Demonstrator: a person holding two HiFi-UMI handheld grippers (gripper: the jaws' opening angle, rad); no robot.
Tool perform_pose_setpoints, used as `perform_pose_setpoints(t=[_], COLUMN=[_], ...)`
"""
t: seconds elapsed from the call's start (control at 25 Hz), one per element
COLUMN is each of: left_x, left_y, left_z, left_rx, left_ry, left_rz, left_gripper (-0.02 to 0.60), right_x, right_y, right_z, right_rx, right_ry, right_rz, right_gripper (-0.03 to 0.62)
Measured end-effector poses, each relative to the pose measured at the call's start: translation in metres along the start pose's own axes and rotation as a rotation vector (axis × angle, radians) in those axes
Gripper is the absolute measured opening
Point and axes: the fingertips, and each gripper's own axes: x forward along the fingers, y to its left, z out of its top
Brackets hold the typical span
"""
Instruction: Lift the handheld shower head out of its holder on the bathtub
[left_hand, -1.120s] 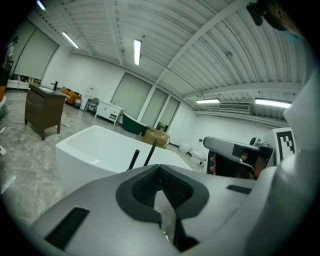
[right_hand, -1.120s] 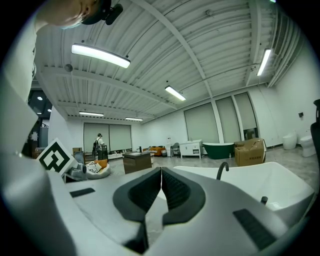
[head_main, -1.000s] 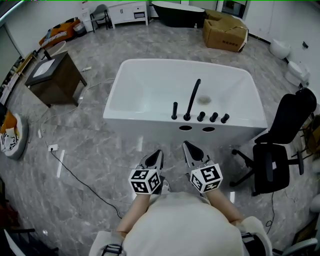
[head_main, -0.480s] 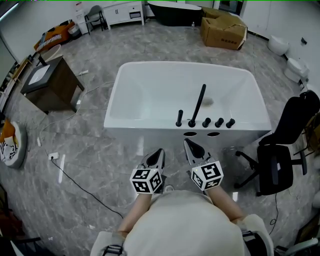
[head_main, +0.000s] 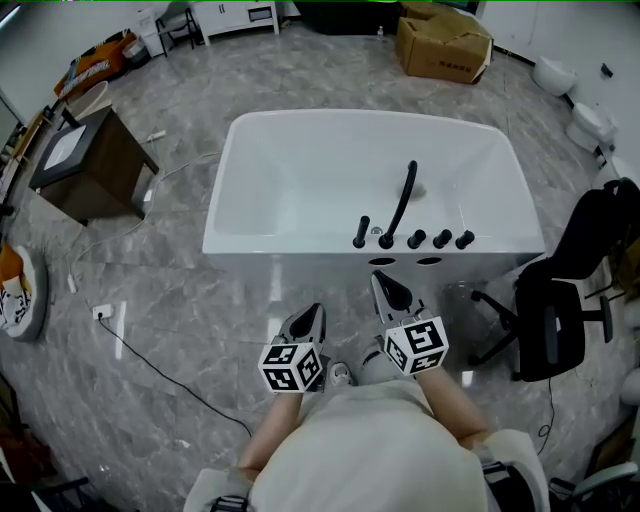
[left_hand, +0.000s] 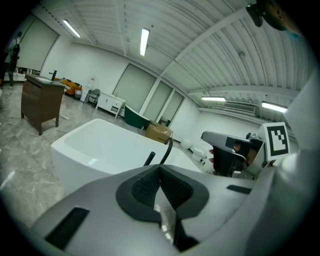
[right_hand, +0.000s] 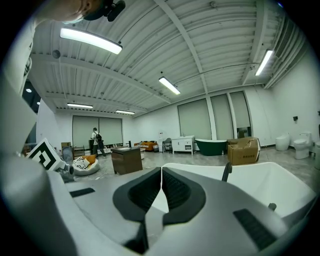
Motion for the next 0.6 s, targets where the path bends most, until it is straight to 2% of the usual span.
perform_pose_setpoints(t=[0.28,0.6], left_x=[0.014,0.051], left_y=[0.006,0.016], left_z=[-0.005,-0.002], left_rx=[-0.015,-0.036], left_ry=[0.018,0.042], left_rz=[0.021,0.069], left_gripper=[0.020,0.020], right_x=[0.018,0.062], right_y=[-0.024,-0.057], right_z=[-0.024,-0.058], right_rx=[0.007,-0.016], right_ry=[0.061,0.139], right_rz=[-0.013,0.020], right_gripper=[0.020,0.020])
